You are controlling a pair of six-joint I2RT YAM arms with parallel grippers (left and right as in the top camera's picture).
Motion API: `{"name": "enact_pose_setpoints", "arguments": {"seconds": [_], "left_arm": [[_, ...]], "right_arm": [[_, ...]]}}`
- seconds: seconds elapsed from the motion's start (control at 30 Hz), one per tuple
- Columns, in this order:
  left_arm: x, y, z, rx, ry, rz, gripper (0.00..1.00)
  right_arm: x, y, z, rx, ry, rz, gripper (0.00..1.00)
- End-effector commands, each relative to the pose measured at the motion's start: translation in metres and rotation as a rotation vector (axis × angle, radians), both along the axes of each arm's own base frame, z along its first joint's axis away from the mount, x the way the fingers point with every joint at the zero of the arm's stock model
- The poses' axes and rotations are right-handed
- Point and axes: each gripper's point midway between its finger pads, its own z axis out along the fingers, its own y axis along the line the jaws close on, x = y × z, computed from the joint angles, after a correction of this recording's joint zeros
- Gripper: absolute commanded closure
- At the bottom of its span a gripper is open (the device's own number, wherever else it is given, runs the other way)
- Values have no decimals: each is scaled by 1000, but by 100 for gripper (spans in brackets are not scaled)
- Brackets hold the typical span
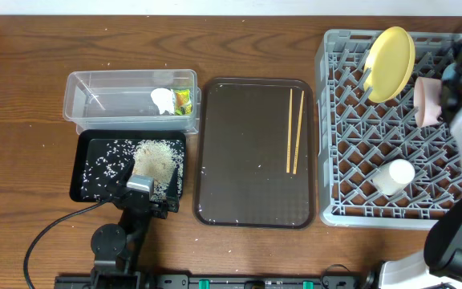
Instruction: Sort waste into correct bins and load items into the dishwasher rack
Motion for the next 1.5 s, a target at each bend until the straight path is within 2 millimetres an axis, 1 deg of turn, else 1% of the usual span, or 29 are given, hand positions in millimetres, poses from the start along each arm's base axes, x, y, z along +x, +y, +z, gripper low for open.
{"name": "enact_pose_setpoints", "arguments": {"seconds": [0.0, 0.03, 0.1, 0.17, 0.2, 0.23, 0.3, 0.4, 0.47, 0.53, 0.6, 0.7, 0.77, 0.87, 0.9, 0.97, 1.0, 1.07, 1.17, 1.23, 1.4, 1.47], "left_arm": [[0, -2, -15, 9, 36, -15, 5], [0, -2, -16, 9, 36, -15, 5], [0, -2, -16, 9, 36, -15, 5], [0, -2, -16, 9, 36, -15, 5], [0, -2, -16, 9, 36, -15, 5], [0, -2, -16, 9, 36, -15, 5], [0, -2, -16, 9, 36, -15, 5], [0, -2, -16, 9, 36, -15, 5], [0, -2, -16, 9, 36, -15, 5], [0, -2, -16, 9, 36, -15, 5], [0, -2, -16, 9, 36, -15, 5], [0, -2, -16, 9, 36, -15, 5], [0, -2, -16, 9, 36, -15, 5], [0, -2, -16, 9, 36, -15, 5], [0, -2, -16, 9, 36, -15, 5], [0, -2, -16, 9, 36, -15, 5], [0, -2, -16, 9, 36, -15, 5], [0, -2, -16, 9, 36, -15, 5], [0, -2, -16, 9, 36, -15, 5], [0, -2, -16, 9, 36, -15, 5], [0, -2, -16, 9, 36, -15, 5], [0, -2, -16, 9, 36, -15, 5]], "right_arm": [[-2, 15, -26, 439, -233, -159, 40], [-4, 19, -31, 545, -262, -184, 39], [-8, 21, -33, 707, -319, -227, 39], [-10, 19, -31, 816, -365, -223, 40], [-10, 19, -29, 856, -381, -217, 37], [-11, 18, -28, 888, -393, -210, 34], [-12, 18, -24, 938, -418, -205, 32], [-17, 7, -23, 982, -472, -303, 28], [-17, 2, -22, 996, -500, -344, 27], [-13, -2, -21, 993, -524, -347, 28], [-9, -8, -21, 988, -551, -367, 36], [-8, -18, -30, 953, -555, -402, 45], [-9, -22, -41, 939, -537, -428, 48], [-11, -23, -61, 947, -493, -459, 52], [-11, -23, -67, 952, -482, -466, 58], [-12, -23, -73, 957, -471, -476, 81], [-13, -23, -72, 957, -470, -478, 90], [-15, -25, -66, 952, -483, -476, 96], [-18, -27, -45, 926, -512, -449, 99], [-21, -30, -23, 887, -548, -415, 99], [-39, -42, 38, 697, -642, -378, 99], [-43, -43, 54, 660, -672, -368, 98]]}}
